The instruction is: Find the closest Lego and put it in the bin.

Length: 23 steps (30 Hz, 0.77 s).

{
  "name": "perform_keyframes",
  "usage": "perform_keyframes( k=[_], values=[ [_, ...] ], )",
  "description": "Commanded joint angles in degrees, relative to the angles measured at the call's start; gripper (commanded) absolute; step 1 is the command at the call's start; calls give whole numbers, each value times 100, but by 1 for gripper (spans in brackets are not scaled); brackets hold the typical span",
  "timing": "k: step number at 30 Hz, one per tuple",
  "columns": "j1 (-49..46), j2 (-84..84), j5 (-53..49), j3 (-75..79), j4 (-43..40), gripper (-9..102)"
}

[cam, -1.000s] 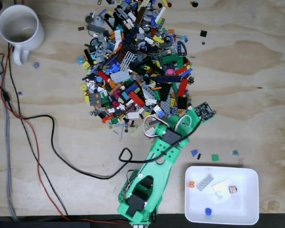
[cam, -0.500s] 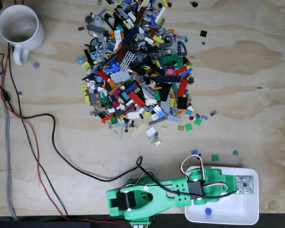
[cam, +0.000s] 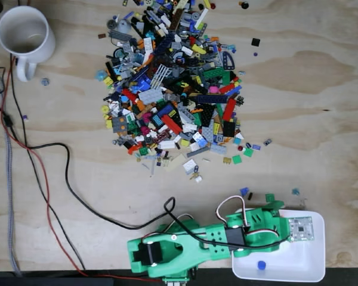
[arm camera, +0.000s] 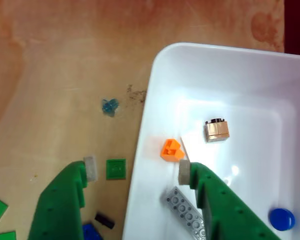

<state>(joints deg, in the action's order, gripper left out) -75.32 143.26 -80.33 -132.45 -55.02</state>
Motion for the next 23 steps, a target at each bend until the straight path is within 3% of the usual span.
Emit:
perform_keyframes(
  k=[1, 5, 10, 16, 23],
  values=[
    [1310, 501, 290, 606, -360, 24],
    [3516, 360, 1134, 1151, -1652, 23],
    [5520, -554, 2259, 1301, -1969, 23],
    [6759, -1055, 3059, 1072, -1740, 23],
    [7330, -993, 3322, 1055, -1942, 23]
  ],
)
